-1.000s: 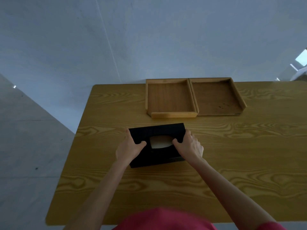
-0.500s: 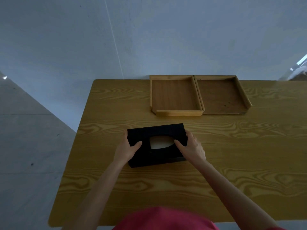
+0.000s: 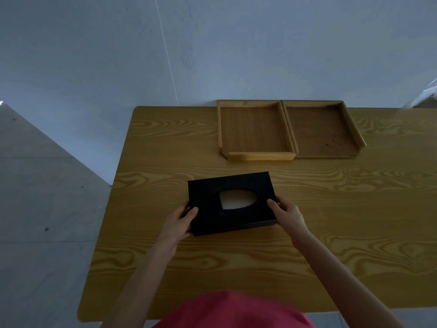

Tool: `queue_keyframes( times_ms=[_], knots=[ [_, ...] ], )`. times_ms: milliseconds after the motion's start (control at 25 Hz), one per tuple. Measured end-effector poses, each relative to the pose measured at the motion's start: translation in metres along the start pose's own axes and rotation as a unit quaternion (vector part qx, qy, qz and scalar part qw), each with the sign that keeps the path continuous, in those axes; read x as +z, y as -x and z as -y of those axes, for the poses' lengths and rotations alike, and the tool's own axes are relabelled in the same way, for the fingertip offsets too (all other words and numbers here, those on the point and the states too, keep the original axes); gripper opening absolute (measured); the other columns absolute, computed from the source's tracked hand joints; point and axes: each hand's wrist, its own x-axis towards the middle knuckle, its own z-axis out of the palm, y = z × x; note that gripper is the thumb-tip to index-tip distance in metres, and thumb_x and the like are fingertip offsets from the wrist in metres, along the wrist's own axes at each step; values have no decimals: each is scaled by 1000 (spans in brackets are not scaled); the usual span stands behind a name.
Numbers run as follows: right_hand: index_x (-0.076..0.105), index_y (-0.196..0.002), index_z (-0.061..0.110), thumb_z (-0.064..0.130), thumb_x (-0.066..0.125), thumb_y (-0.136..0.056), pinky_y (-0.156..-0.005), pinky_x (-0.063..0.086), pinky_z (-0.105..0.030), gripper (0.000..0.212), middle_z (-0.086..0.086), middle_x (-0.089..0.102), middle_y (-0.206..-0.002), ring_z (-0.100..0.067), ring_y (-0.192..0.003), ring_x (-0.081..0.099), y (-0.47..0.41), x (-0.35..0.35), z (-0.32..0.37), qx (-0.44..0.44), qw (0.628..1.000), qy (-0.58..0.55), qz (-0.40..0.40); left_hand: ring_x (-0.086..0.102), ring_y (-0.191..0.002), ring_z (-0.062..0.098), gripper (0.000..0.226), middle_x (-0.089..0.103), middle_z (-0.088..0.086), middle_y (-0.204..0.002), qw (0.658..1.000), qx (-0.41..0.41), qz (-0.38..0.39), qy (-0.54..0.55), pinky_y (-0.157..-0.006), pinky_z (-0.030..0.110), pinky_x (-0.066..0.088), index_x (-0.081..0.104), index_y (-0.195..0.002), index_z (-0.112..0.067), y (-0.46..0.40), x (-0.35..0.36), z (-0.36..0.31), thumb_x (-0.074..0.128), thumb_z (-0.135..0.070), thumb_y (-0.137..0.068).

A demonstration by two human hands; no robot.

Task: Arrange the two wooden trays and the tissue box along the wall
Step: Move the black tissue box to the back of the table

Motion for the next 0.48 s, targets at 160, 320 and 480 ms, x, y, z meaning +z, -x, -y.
queue_keyframes(
  times_ms=[160, 320, 480],
  knots=[
    [49, -129, 15, 29, 49, -93, -61, 45, -19, 38, -2, 58, -100, -12, -86, 54, 3, 7, 12, -13, 1000, -5, 0, 51, -108, 20, 46, 52, 12, -132, 1000, 16, -24, -4, -86, 32, 44, 42, -135, -16, 0, -9, -9, 51, -24, -91],
    [50, -129, 17, 28, 51, -92, -79, 49, -29, 38, -1, 59, -102, -15, -94, 56, -2, 22, 37, -39, 999, -9, 14, 54, -106, 21, 45, 56, 13, -129, 998, 38, -55, 7, -87, 34, 45, 43, -134, -15, -6, -32, -26, 52, -23, -90],
    [48, -130, 22, 26, 49, -93, -82, 48, -28, 37, 0, 61, -109, -15, -98, 56, -15, 40, 71, -75, 996, -1, 38, 55, -108, 22, 46, 57, 12, -127, 992, 78, -99, 7, -92, 37, 47, 44, -133, -16, -21, -56, -52, 54, -24, -89]
  ],
)
